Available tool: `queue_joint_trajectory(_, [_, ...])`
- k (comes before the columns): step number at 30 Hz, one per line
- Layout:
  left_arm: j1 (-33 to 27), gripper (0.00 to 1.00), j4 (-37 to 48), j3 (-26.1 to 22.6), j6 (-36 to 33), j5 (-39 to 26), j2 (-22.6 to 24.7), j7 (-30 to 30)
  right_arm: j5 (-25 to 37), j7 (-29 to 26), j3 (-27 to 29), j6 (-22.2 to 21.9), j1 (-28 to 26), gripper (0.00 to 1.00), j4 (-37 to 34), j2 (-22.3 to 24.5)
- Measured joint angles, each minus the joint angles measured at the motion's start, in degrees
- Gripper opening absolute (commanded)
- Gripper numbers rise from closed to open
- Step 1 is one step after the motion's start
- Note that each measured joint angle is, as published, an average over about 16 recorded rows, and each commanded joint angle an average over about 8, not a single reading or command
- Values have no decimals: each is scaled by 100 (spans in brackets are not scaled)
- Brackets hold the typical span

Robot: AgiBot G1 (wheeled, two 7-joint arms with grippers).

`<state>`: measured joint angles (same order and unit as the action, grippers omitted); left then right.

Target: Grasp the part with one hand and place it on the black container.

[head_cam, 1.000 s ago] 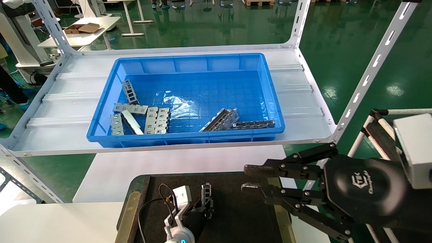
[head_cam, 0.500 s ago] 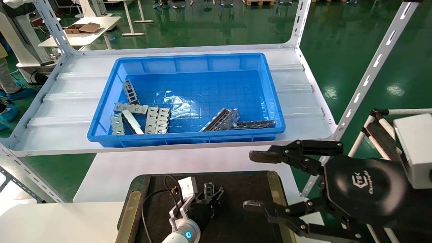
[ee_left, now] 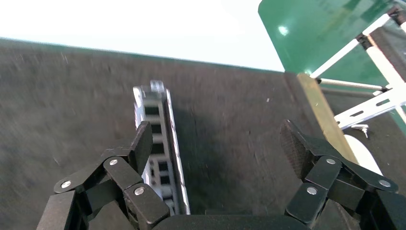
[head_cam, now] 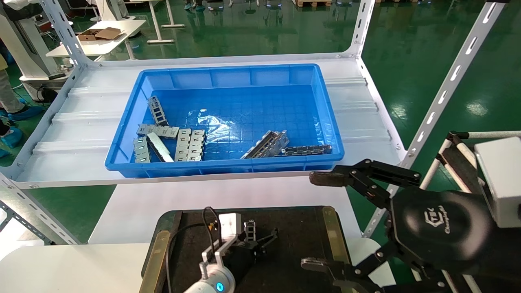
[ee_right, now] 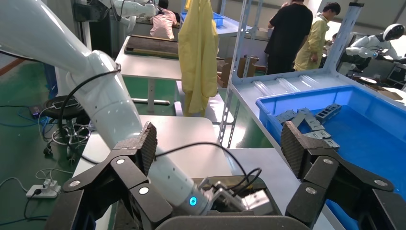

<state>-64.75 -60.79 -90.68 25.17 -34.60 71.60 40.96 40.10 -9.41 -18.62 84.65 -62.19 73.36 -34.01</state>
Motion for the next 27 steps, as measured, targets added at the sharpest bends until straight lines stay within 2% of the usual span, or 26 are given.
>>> queue_joint_trajectory(7, [-177, 100, -634, 133, -720, -474, -692, 52, -1, 1, -1, -1, 0, 100, 0, 0])
queue_joint_trajectory(16, [-275, 100, -1298, 537, -2091, -1078, -1543, -15, -2, 1, -3, -1, -1, 100, 0, 1])
queue_joint_trajectory(27, [-93, 100, -1530, 1444, -3864, -1313, -2348, -778, -3, 2, -5, -2, -1, 100, 0, 2])
